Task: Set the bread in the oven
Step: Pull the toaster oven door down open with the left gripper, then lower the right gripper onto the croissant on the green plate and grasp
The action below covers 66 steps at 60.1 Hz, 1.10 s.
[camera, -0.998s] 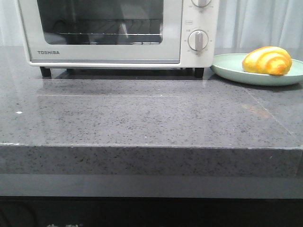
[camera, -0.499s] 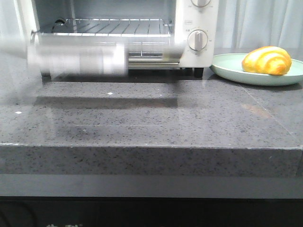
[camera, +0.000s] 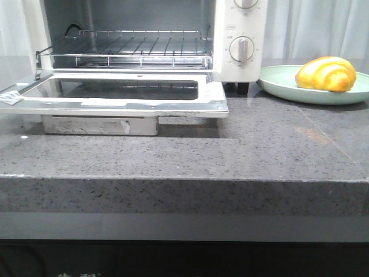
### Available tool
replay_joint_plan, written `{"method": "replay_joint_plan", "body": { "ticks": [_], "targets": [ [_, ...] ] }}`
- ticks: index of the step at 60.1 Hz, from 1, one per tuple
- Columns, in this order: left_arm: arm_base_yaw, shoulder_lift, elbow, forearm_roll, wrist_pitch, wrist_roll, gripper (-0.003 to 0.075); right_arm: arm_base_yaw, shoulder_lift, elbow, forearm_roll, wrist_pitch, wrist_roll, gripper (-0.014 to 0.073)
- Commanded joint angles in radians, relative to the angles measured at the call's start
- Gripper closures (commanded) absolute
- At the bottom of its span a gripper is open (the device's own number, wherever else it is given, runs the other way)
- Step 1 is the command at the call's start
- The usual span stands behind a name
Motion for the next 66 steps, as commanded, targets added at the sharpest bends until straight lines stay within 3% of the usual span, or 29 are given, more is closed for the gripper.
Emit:
{"method": "replay_joint_plan", "body": {
  "ticks": [1,11,29,47,54,61,66],
  "targets": [
    [0.061,-0.058,0.018,-0.011,-0.098,-0.020,0.0741,-0.004,0.041,-0.034,0.010,-0.036,0.037,0.0651],
    [0.115,-0.159,0.137,-0.011,-0.103,-0.021,0.0741,-0.004,0.102,-0.034,0.036,-0.038,0.057,0.0651],
    [0.117,-0.415,0.348,-0.047,-0.138,-0.024,0.0741,-0.004,0.125,-0.034,0.050,-0.066,0.057,0.0651],
    [0.117,-0.593,0.407,-0.085,-0.137,-0.024,0.0741,-0.004,0.166,-0.034,0.050,-0.072,0.057,0.0623],
    [0.117,-0.595,0.407,-0.085,-0.137,-0.024,0.0741,-0.004,0.217,-0.035,0.068,-0.129,0.057,0.0456],
    [0.117,-0.595,0.407,-0.085,-0.137,-0.024,0.0741,-0.004,0.302,-0.071,0.141,-0.178,0.057,0.0186],
    [0.117,-0.595,0.407,-0.085,-0.137,-0.024,0.0741,-0.004,0.412,-0.133,0.218,-0.159,0.058,0.0091]
  ]
}}
